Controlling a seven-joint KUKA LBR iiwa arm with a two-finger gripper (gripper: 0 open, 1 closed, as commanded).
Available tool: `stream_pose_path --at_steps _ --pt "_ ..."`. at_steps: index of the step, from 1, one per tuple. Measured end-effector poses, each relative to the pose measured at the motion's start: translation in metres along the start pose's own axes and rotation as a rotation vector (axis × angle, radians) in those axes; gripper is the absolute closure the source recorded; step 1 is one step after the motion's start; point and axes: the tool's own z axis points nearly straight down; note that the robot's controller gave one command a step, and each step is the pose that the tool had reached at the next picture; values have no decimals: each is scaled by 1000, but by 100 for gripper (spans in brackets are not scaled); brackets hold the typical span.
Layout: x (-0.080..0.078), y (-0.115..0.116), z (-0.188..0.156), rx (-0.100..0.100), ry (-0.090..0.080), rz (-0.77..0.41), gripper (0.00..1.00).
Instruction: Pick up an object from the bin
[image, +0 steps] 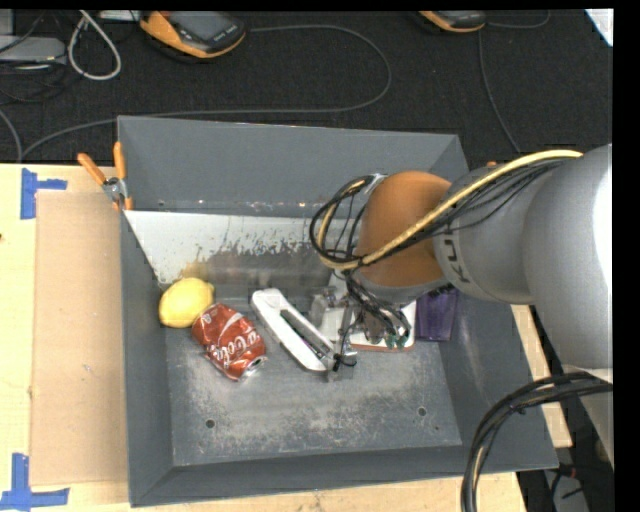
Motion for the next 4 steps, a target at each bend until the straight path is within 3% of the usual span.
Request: stream_pose_path --at_steps 1,2,4 --pt "23 -35 -31 4 11 -466 0" --pt "0 -1 -3 0 -2 -31 100" --pt "0 -1 -6 1 0 -34 100"
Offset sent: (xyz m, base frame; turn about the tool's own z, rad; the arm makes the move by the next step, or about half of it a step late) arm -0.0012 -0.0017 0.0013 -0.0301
